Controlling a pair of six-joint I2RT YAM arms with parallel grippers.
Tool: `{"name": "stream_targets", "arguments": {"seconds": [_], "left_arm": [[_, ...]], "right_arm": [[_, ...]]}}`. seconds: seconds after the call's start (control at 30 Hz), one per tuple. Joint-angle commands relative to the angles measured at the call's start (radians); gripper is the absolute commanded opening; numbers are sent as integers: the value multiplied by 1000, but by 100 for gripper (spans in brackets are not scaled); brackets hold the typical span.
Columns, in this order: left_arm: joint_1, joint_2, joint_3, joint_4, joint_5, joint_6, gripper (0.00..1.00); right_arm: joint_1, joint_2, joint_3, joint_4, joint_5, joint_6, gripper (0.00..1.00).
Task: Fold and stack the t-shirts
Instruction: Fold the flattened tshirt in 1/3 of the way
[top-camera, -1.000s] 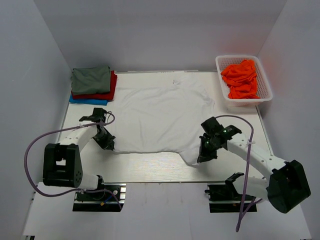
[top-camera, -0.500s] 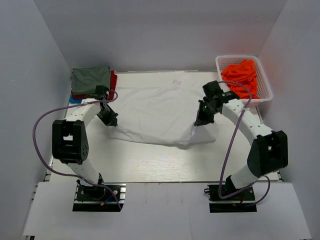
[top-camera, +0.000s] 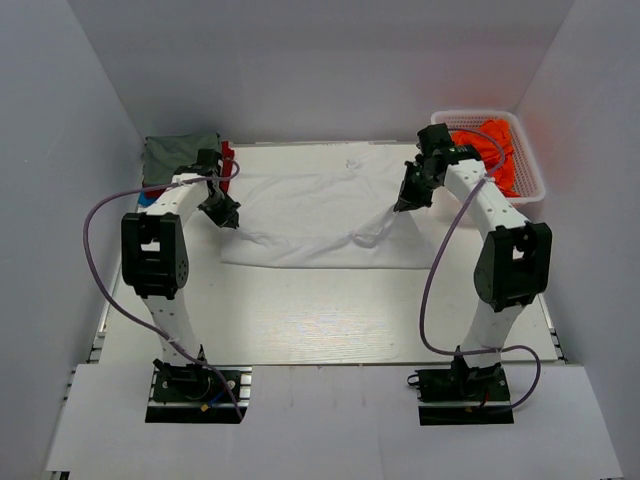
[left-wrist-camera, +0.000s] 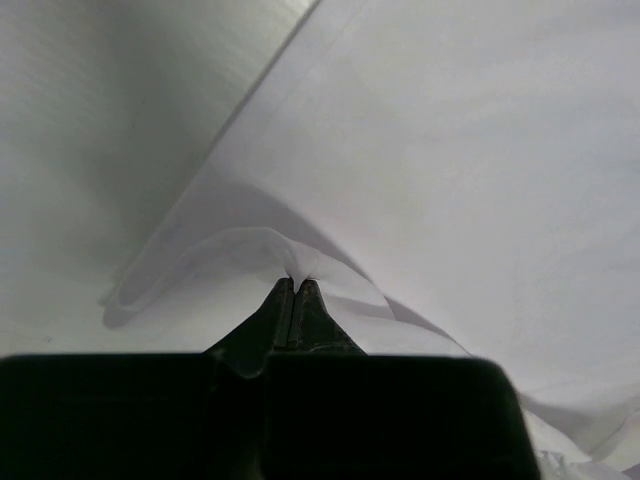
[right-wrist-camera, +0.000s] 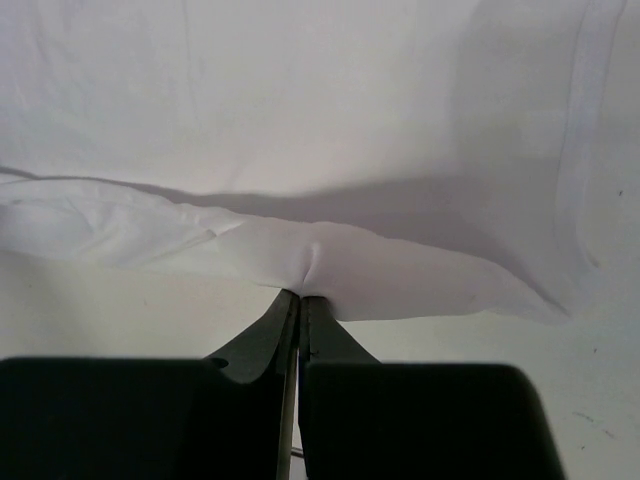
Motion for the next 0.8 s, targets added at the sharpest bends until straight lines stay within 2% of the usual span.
{"name": "stream_targets", "arguments": {"seconds": [0.0, 0.17, 0.43, 0.5, 0.53, 0.57, 0.6, 0.63, 0.7, 0.73, 0.77], "left_arm": [[5, 30, 74, -33, -53, -34, 0], [5, 66, 106, -24, -157, -129, 0], [5, 178, 203, 26, -102, -126, 1], [5, 187, 203, 45, -102, -126, 23], [5, 187, 203, 55, -102, -126, 38], [5, 176, 212, 56, -102, -114, 82], [5, 176, 221, 42, -115, -114, 100], [5, 147, 221, 42, -125, -97, 100], [5, 116, 230, 17, -143, -86, 100], [5, 100, 221, 17, -143, -86, 100], [-7, 66, 221, 1, -155, -86, 100]], "right_arm": [[-21, 61, 99, 1, -25, -49, 0], [-42, 158, 174, -3, 40, -57, 0], [-74, 236, 194, 46, 40, -39, 0], [-79, 260, 190, 73, 39, -37, 0], [-85, 282, 196, 76, 22, -42, 6], [-85, 296, 213, 75, 21, -46, 20], [-88, 303, 228, 66, 22, -60, 36], [-82, 301, 231, 60, 30, -65, 58], [-78, 259, 195, 92, 53, -79, 83], [-76, 185, 141, 104, 54, -82, 90], [-73, 157, 107, 144, 38, -86, 90]]}}
